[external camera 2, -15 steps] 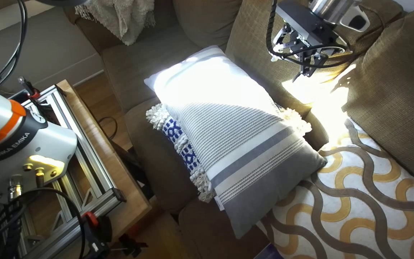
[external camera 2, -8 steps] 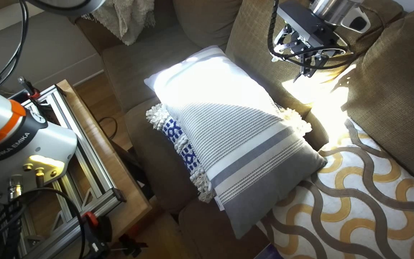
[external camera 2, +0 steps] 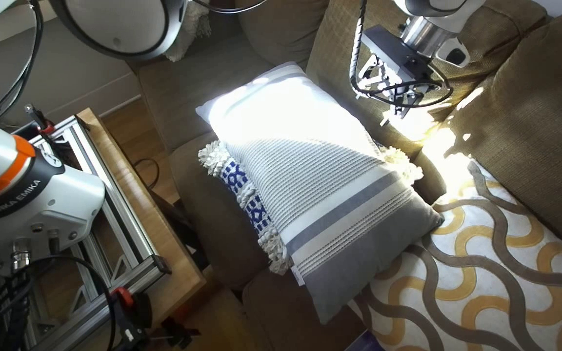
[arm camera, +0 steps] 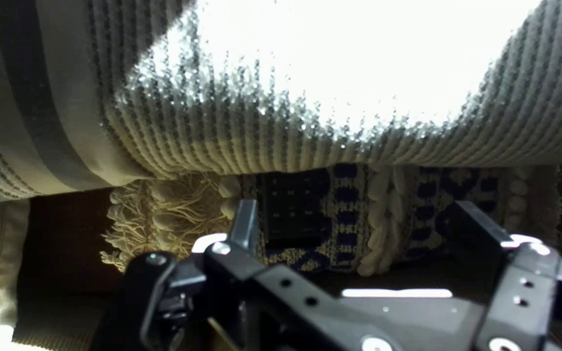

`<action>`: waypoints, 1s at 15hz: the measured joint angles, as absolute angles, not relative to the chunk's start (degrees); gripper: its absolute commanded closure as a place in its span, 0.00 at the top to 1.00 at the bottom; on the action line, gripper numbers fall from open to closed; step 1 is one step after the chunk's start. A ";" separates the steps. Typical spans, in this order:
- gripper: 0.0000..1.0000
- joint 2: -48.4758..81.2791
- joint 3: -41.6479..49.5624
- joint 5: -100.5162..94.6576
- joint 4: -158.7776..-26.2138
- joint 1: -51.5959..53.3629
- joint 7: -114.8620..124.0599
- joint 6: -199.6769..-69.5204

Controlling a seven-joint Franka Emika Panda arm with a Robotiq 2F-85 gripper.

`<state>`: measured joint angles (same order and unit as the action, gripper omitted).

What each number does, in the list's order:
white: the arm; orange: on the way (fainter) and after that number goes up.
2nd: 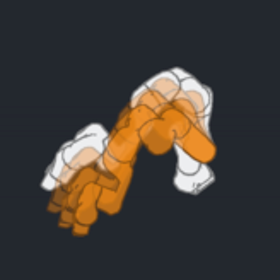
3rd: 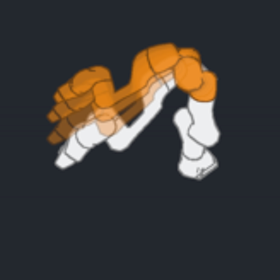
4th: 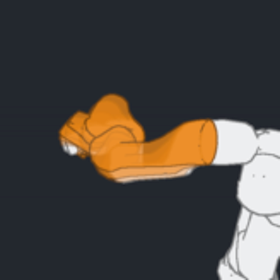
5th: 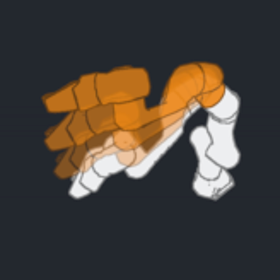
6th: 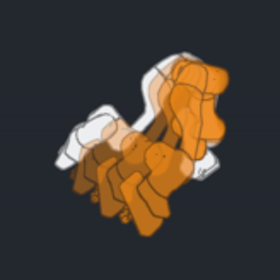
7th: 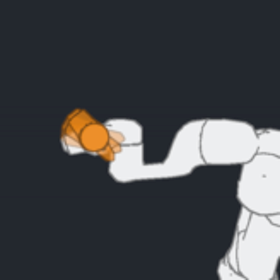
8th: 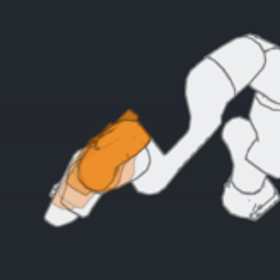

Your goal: Remove the remote controller from under the striped pillow and put it on top of the pillow

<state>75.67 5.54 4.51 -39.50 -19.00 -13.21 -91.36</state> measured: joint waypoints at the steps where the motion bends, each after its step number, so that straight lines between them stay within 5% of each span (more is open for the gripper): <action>1: 1.00 76.73 5.55 4.14 -38.62 -18.85 -12.40 -91.38; 15: 1.00 85.75 6.47 2.80 -36.55 -17.87 -7.67 -101.55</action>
<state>85.75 6.47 2.80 -36.55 -17.87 -7.67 -101.55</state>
